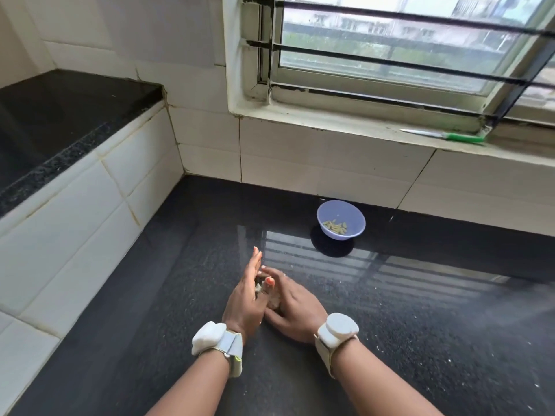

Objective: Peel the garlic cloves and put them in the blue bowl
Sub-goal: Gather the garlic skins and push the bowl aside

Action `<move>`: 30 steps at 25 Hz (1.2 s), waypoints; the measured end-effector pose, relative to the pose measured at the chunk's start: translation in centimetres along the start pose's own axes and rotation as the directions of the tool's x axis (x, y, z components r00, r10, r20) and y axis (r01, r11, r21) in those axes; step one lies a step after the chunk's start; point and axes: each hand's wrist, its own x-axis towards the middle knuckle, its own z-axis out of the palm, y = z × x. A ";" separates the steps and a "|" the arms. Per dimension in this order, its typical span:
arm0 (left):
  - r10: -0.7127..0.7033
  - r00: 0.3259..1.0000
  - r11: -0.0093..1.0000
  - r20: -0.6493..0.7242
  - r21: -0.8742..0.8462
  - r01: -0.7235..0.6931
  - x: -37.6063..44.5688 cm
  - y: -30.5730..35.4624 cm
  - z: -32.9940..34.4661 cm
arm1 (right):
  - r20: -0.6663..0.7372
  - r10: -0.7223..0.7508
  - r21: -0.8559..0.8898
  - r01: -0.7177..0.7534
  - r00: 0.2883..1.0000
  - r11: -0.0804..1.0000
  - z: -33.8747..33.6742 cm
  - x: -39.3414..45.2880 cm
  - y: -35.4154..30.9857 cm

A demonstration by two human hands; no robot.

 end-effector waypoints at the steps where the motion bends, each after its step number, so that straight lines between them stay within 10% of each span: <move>1: -0.004 1.000 0.999 0.002 -0.049 0.005 -0.3 0.1 0.0 | 0.005 0.007 0.028 -0.007 1.000 1.000 0.0 -0.9 -0.1; 6: 0.002 0.994 0.919 -0.109 0.392 0.041 -1.8 -0.3 -0.1 | -0.296 0.356 -0.226 -0.427 0.886 0.875 2.1 -7.5 0.2; 10: -0.047 0.998 0.755 0.037 0.656 0.011 -1.7 0.0 0.2 | -0.273 0.457 -0.323 -0.528 0.847 0.786 4.9 -9.3 -0.3; 17: -0.032 0.980 0.783 0.199 0.614 -0.099 -2.2 0.4 0.3 | -0.210 0.317 -0.440 -0.379 0.925 0.814 4.4 -3.8 0.4; 24: -0.057 0.998 0.971 0.012 0.234 0.053 -2.6 0.0 0.0 | -0.056 0.033 -0.251 -0.046 0.998 0.967 2.6 -0.1 0.3; 30: -0.010 1.000 0.955 -0.020 0.297 0.015 -2.5 -0.3 0.0 | -0.074 -0.168 -0.184 0.152 0.983 0.971 3.5 0.0 0.9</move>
